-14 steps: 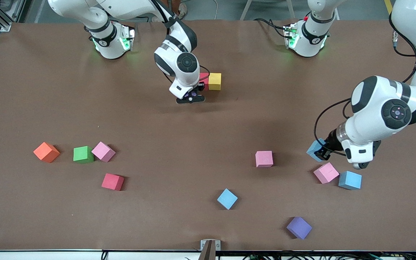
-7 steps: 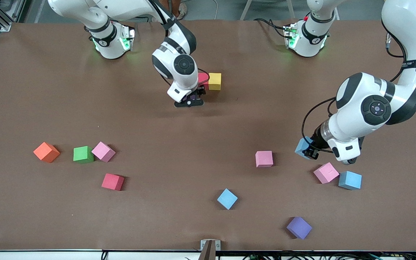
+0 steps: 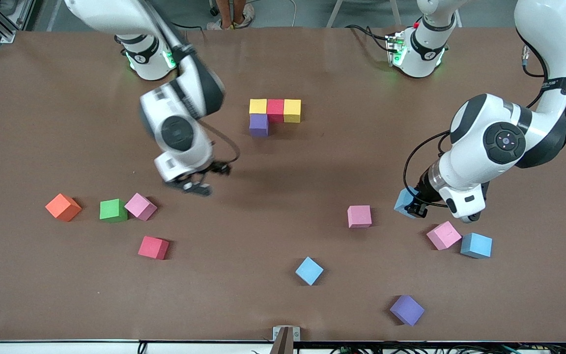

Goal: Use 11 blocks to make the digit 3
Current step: 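Grasp the pink cube with the right gripper while the left gripper carries blue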

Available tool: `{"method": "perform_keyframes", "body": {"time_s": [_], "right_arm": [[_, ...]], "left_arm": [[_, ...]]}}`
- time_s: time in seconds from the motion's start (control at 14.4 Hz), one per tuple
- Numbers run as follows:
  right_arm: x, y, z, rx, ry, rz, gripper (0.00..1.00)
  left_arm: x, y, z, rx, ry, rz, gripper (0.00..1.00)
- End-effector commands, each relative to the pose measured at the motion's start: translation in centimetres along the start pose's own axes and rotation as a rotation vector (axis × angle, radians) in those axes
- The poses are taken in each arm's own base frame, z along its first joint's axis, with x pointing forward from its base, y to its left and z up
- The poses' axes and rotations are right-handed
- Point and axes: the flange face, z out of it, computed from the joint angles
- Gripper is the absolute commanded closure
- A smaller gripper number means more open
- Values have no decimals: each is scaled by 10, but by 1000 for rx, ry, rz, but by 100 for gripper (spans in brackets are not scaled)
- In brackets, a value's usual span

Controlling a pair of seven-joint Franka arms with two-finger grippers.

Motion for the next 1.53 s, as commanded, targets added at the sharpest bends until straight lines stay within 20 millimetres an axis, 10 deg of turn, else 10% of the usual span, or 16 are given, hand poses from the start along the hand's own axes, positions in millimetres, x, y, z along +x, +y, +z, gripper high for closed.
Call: {"method": "perform_keyframes", "body": {"time_s": [0.0,0.56,1.46], "right_arm": [[59,53,12,53,47,17,0],[149,92,77,132,162,-115,0],[183,103,102,109,213,-221,0]], "left_arm": [[-1,2,-9,0,-6,-12,79],[-32,10,-7,-1,-3,-17,79],[-97,19,-1,17,-12,-196,79]]}}
